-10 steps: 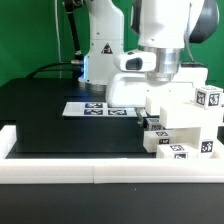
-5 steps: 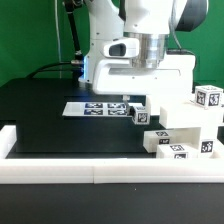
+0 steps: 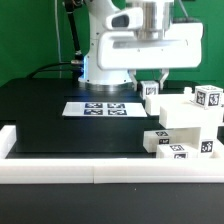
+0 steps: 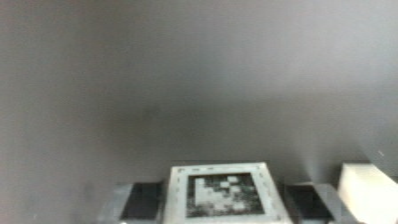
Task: Assemble chair
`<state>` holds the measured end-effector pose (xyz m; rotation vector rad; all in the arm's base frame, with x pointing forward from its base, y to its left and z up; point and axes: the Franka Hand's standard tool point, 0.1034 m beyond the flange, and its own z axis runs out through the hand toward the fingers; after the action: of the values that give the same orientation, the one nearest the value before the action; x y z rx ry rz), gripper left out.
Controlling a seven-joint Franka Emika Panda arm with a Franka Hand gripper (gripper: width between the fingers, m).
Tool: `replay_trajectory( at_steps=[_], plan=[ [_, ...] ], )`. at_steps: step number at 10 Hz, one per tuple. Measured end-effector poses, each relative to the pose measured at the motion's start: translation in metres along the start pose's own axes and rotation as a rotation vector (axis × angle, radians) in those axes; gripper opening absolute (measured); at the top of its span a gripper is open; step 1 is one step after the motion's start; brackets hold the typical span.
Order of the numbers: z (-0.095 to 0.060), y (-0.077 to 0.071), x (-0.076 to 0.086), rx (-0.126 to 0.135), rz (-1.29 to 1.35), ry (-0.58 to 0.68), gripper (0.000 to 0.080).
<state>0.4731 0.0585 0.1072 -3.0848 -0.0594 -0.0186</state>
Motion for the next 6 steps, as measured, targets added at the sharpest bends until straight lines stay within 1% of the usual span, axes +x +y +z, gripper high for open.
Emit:
replay_trajectory(
  at_steps=[1, 3, 6],
  plan=[
    [-0.0114, -0.0050, 0.0068, 0.005, 0.008, -0.001, 0.0290],
    [-0.0080, -0.0032, 0.0067, 0.001, 0.007, 0.002, 0.0290],
    [-0.0080, -0.0032, 0.0068, 0.001, 0.007, 0.002, 0.0290]
  ],
)
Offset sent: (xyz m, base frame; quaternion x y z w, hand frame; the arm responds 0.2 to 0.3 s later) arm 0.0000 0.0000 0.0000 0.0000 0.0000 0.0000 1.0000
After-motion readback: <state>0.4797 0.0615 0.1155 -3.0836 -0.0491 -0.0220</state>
